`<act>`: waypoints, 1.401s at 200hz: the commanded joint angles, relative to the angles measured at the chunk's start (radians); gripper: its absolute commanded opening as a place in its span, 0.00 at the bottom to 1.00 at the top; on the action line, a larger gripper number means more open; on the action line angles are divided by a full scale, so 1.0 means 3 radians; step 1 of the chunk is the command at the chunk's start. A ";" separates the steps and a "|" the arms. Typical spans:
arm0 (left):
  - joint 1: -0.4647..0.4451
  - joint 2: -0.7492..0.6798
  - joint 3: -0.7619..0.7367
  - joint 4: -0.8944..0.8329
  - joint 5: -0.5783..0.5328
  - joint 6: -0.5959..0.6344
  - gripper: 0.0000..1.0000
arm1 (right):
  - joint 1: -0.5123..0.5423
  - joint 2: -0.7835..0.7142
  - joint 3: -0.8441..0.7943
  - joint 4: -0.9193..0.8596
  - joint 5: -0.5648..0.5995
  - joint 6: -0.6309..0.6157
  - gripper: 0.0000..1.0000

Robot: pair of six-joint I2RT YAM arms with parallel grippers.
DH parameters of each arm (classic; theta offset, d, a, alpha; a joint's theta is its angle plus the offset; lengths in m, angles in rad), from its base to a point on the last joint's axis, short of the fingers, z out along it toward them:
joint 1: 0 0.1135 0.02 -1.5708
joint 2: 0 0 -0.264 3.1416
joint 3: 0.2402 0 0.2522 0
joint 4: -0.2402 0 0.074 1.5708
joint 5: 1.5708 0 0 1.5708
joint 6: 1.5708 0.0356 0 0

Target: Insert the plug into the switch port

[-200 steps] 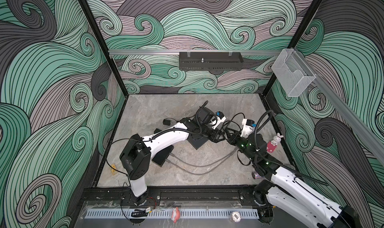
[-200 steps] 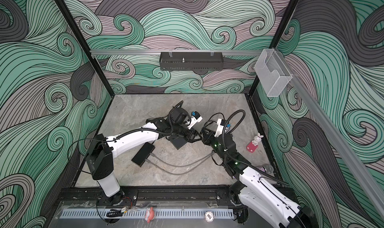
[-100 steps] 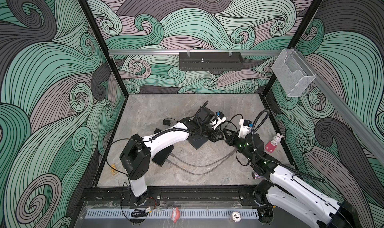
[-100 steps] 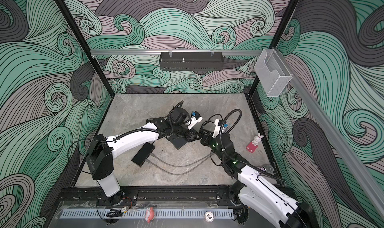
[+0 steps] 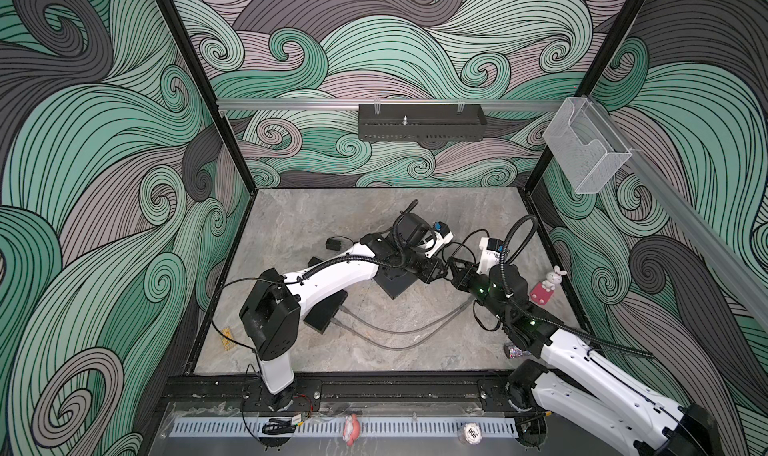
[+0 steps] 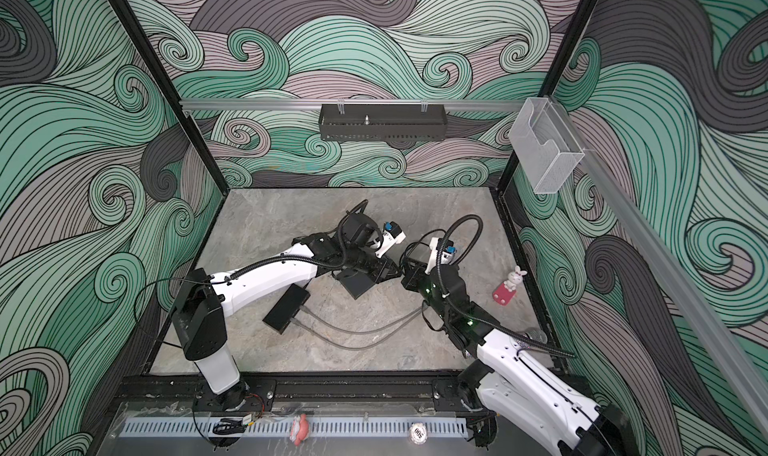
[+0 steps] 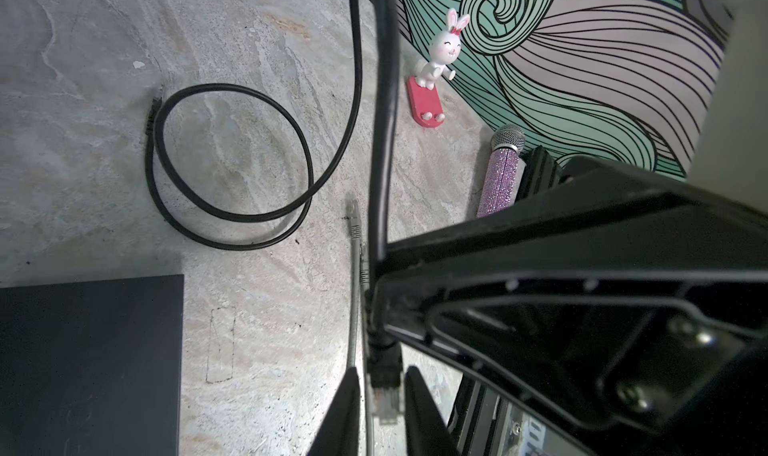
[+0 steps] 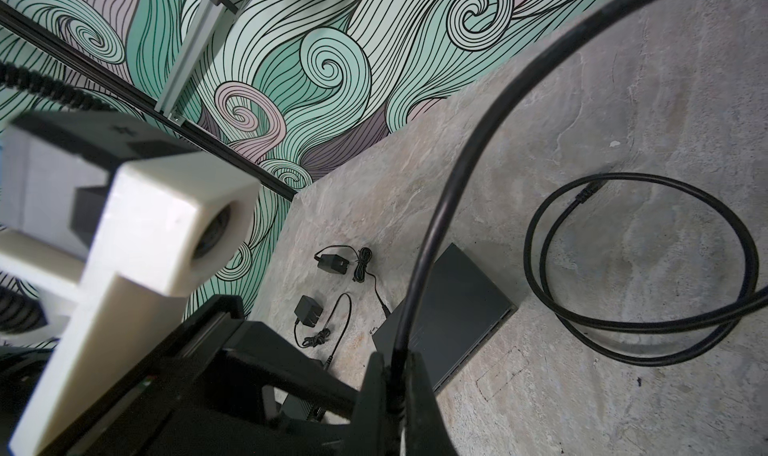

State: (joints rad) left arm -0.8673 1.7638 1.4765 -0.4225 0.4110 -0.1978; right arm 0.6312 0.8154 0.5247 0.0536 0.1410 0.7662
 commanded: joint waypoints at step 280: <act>0.0009 0.0069 0.0181 -0.0177 0.0000 0.0059 0.09 | 0.0075 -0.0026 0.0018 0.0034 0.0059 0.0280 0.00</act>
State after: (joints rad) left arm -0.8673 1.7638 1.4776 -0.4534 0.4095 -0.1879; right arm 0.6472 0.8196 0.5251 0.0414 0.1436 0.8467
